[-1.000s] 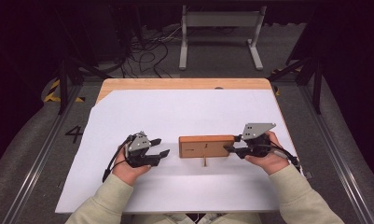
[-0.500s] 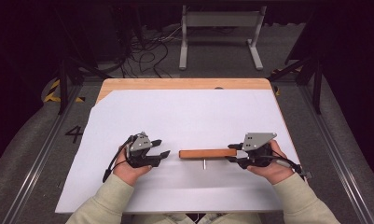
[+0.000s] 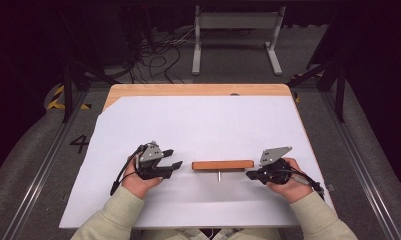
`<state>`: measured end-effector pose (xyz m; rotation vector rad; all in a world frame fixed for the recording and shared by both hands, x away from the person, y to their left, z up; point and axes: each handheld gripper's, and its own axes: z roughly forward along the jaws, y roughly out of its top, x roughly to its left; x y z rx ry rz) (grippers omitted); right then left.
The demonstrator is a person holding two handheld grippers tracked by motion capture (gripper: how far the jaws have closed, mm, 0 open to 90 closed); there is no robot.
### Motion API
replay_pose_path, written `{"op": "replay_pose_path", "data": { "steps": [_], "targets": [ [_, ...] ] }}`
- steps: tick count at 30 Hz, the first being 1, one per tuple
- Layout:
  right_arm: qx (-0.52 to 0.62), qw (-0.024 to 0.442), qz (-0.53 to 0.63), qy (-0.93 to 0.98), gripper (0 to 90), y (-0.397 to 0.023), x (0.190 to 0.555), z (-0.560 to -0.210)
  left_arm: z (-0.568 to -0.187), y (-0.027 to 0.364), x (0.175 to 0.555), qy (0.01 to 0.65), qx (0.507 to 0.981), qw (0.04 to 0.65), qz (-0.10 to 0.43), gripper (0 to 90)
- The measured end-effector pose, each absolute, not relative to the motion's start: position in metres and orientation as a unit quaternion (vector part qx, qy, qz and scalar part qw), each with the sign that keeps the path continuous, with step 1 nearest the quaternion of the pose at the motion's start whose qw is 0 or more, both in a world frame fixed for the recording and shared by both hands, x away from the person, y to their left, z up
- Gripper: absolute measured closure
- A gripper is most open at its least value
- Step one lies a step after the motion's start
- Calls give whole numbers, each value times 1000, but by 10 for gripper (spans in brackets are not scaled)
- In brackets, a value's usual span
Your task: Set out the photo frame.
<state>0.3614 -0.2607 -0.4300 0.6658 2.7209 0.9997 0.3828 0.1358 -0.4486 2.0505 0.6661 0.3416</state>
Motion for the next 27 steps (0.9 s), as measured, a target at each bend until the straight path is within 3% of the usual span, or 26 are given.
{"op": "replay_pose_path", "data": {
  "steps": [27],
  "targets": [
    [355,79,378,851,900,-242,431,-446,-452,145,377,285,829,459,142,444]
  ]
}}
